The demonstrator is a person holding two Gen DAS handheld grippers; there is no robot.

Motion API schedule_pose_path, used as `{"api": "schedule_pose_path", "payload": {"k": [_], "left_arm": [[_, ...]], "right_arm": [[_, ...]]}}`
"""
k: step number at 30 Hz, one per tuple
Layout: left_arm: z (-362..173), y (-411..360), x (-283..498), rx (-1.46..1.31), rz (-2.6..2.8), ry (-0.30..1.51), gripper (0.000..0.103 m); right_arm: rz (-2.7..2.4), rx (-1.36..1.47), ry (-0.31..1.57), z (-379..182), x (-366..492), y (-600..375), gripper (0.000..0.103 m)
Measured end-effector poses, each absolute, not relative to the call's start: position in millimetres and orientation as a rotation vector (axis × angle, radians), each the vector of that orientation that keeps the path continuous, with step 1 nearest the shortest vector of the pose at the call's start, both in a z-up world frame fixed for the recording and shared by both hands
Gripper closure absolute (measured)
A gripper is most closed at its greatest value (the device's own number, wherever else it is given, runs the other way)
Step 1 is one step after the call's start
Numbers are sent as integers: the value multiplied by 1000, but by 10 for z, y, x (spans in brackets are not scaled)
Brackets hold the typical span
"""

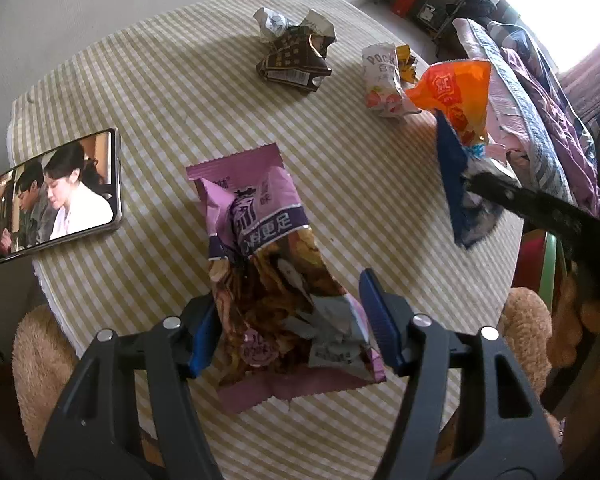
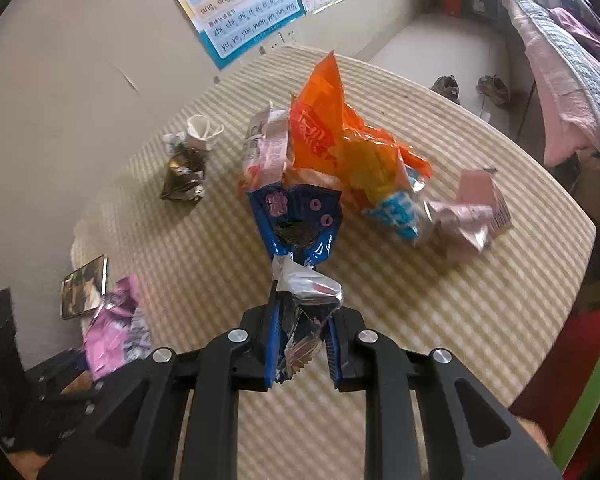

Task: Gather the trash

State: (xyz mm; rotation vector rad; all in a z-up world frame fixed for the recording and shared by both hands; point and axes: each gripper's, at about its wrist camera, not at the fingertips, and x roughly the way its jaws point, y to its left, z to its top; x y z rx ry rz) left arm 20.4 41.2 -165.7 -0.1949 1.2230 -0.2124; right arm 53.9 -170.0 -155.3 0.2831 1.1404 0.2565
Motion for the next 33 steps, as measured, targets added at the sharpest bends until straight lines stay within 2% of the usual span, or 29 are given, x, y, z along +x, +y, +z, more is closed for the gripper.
{"api": "schedule_pose_path", "payload": {"k": [1, 9, 33], "left_arm": [[-1656, 414, 205, -195, -210, 1222, 46], [-1624, 388, 197, -191, -225, 1214, 50], [-1463, 259, 158, -150, -247, 1179, 51]], "right_arm": [[259, 287, 1134, -1528, 474, -1705, 84], [251, 292, 1093, -1381, 111, -1715, 84], [182, 387, 1063, -1295, -281, -1987, 84]]}}
